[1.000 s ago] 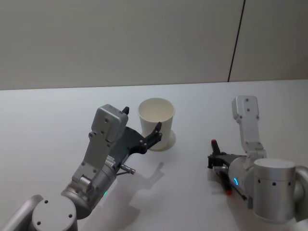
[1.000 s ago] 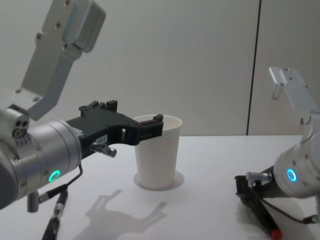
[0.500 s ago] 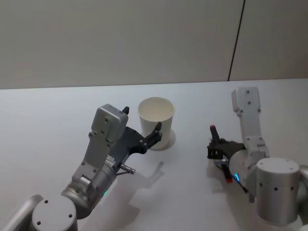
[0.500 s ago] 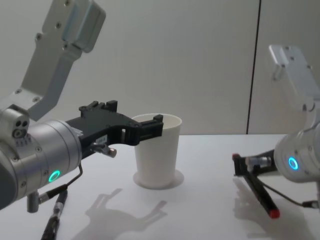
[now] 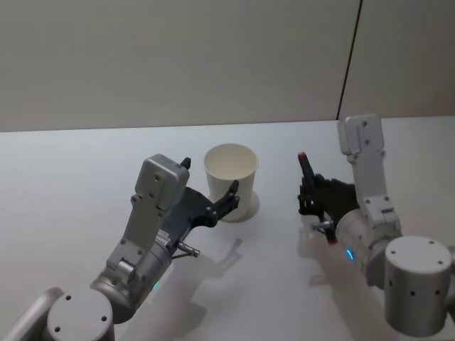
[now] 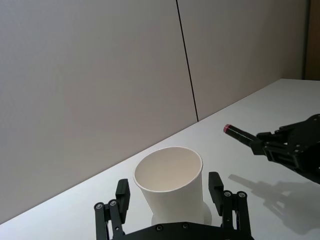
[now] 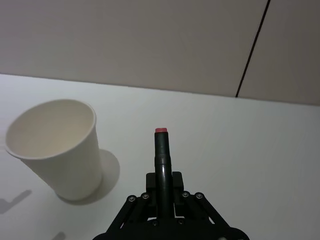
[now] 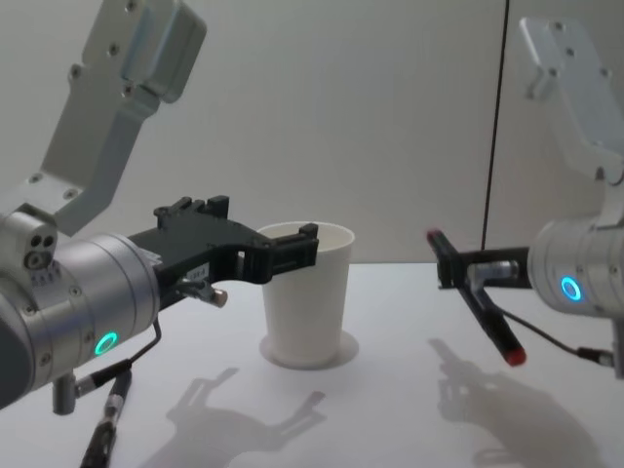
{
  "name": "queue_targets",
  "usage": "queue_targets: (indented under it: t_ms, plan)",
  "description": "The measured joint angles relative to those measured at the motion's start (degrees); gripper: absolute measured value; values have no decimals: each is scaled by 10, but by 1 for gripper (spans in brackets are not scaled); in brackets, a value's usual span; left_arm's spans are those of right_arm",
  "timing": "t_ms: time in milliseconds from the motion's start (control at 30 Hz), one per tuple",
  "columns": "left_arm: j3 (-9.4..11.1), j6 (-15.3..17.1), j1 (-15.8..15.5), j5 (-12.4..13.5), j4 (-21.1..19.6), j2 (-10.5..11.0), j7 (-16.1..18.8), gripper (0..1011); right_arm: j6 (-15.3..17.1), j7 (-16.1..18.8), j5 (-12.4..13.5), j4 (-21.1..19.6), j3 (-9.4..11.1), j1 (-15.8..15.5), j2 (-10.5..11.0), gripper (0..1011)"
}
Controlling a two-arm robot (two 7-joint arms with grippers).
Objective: Place the pen into the pen holder.
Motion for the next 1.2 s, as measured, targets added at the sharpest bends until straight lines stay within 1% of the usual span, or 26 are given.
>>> queue_targets:
  t_ms: [33, 67, 133, 233, 300, 367, 433, 567, 633, 667, 767, 867, 933, 967, 1000, 1033, 1100, 1133, 1167, 1200]
  plan:
    - [0, 0, 0, 0, 0, 0, 0, 1004, -7, 5, -3, 0, 0, -1, 1, 172]
    - [0, 0, 0, 0, 0, 0, 0, 1004, -22, 15, -9, -1, -1, -1, 3, 172]
    - [0, 0, 0, 0, 0, 0, 0, 1004, -35, 24, -15, -1, -2, -2, 6, 171]
    - [0, 0, 0, 0, 0, 0, 0, 1004, -74, 49, -28, 0, -3, -2, 11, 172]
    - [0, 0, 0, 0, 0, 0, 0, 1004, -89, 58, -32, 1, -3, -2, 13, 171]
    - [0, 0, 0, 0, 0, 0, 0, 1004, -116, 73, -39, 4, -4, -2, 15, 172]
    - [0, 0, 0, 0, 0, 0, 0, 1004, -132, 84, -42, 7, -4, -1, 17, 172]
    - [0, 0, 0, 0, 0, 0, 0, 1004, -188, 118, -51, 18, -3, 3, 23, 172]
    - [0, 0, 0, 0, 0, 0, 0, 1004, -205, 129, -53, 22, -3, 4, 24, 172]
    - [0, 0, 0, 0, 0, 0, 0, 1004, -223, 140, -55, 28, -2, 7, 26, 171]
    - [0, 0, 0, 0, 0, 0, 0, 1004, -250, 156, -56, 34, 0, 11, 28, 171]
    - [0, 0, 0, 0, 0, 0, 0, 1004, -298, 188, -58, 52, 2, 19, 32, 172]
    - [0, 0, 0, 0, 0, 0, 0, 1004, -320, 202, -58, 59, 4, 23, 33, 171]
    - [0, 0, 0, 0, 0, 0, 0, 1004, -339, 215, -57, 68, 5, 28, 34, 172]
    - [0, 0, 0, 0, 0, 0, 0, 1004, -339, 215, -57, 68, 5, 28, 34, 172]
    - [0, 0, 0, 0, 0, 0, 0, 1004, -360, 228, -57, 76, 7, 33, 35, 172]
    - [0, 0, 0, 0, 0, 0, 0, 1004, -379, 240, -56, 85, 8, 39, 36, 171]
    - [0, 0, 0, 0, 0, 0, 0, 1004, -398, 253, -54, 94, 10, 44, 37, 172]
    - [0, 0, 0, 0, 0, 0, 0, 1004, -408, 259, -53, 99, 11, 48, 37, 171]
    - [0, 0, 0, 0, 0, 0, 0, 1004, -429, 271, -52, 110, 13, 54, 37, 171]
